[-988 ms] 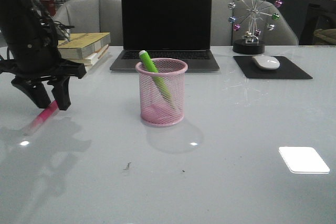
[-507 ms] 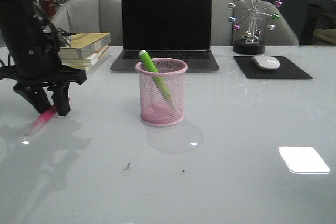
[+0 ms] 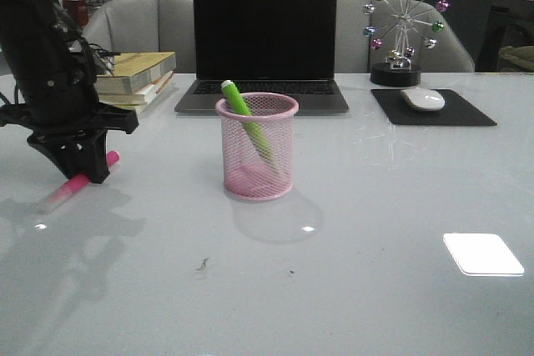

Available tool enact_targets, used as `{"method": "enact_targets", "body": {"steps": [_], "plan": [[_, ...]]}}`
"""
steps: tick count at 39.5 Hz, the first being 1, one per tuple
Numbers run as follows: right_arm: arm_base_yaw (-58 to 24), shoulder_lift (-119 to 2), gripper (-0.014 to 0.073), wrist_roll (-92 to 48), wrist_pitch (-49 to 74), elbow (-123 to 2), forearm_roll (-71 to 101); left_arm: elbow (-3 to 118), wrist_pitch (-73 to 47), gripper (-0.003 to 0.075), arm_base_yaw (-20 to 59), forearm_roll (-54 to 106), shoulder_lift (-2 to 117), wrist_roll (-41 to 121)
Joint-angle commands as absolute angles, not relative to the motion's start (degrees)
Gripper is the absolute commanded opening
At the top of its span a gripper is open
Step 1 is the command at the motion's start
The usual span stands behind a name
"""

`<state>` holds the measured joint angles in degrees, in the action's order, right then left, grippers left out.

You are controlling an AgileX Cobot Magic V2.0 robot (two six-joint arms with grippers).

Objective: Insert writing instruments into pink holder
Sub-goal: 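Close the left gripper on the pink highlighter and lift, then carry the pink highlighter upright over the pink holder, then lower the pink highlighter into the holder and release it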

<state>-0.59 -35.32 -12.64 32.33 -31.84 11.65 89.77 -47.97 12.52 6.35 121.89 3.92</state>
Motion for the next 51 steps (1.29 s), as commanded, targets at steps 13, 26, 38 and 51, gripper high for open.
{"method": "enact_targets", "body": {"steps": [13, 26, 38, 51], "plan": [[-0.2, -35.1, 0.0384, -13.0, 31.9, -33.5, 11.7, 91.0, -32.7, 0.0092, 17.0, 10.9, 108.6, 3.7], [-0.2, -35.1, 0.0384, -13.0, 31.9, -33.5, 11.7, 90.1, -10.3, 0.0092, 30.9, 10.9, 102.7, 5.3], [-0.2, -35.1, 0.0384, -13.0, 32.2, -33.5, 11.6, 74.2, 24.5, 0.0092, 38.1, 18.8, 102.6, 5.0], [-0.2, -35.1, 0.0384, -13.0, 33.5, -33.5, 11.6, 60.0, 44.2, 0.0092, 39.0, 13.7, 103.1, -11.8]]}}
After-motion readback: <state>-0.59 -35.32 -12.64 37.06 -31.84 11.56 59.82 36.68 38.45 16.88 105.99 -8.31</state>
